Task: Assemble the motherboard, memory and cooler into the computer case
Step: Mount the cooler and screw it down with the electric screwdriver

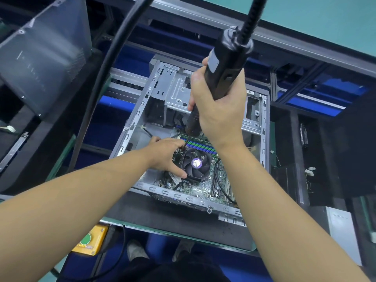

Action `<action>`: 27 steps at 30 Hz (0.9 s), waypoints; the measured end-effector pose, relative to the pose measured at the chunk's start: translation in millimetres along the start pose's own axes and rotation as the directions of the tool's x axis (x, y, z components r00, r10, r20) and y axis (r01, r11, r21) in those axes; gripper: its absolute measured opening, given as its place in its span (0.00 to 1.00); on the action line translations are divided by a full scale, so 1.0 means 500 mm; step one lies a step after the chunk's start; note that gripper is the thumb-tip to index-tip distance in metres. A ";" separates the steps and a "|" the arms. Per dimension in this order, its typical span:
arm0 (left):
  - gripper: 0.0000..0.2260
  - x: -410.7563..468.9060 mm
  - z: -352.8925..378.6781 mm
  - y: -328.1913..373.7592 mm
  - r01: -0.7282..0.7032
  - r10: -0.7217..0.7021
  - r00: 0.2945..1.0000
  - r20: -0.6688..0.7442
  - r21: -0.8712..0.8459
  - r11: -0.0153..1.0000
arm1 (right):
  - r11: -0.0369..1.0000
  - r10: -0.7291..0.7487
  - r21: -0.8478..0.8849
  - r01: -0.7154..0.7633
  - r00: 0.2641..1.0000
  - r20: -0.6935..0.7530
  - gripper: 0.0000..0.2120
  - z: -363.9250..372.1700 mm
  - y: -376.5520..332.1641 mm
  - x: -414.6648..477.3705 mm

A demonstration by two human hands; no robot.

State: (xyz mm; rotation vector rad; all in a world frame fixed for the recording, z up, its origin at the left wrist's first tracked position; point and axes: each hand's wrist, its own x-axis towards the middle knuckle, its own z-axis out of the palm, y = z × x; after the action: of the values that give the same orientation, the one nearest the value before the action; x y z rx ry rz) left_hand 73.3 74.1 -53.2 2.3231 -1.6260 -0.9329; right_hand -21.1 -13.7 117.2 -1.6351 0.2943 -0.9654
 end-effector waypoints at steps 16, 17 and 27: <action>0.48 -0.008 -0.006 0.003 0.000 -0.001 1.000 0.012 0.026 1.000 | 1.000 0.020 -0.020 -0.019 0.997 0.071 0.14 0.022 0.010 -0.001; 0.47 -0.008 -0.006 0.005 0.001 -0.002 1.000 0.014 0.027 1.000 | 1.000 0.030 -0.005 -0.030 0.997 0.068 0.13 0.019 0.011 -0.003; 0.30 -0.009 -0.004 -0.002 -0.011 0.010 1.000 0.016 0.033 0.999 | 0.999 0.045 -0.016 -0.043 0.984 0.174 0.11 0.041 0.009 -0.008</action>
State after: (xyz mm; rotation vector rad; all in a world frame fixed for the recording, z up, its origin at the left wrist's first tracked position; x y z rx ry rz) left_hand 74.2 78.0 -50.0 2.3318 -1.6705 -0.9317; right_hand -7.6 1.8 111.1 -1.7048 0.2162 -0.7823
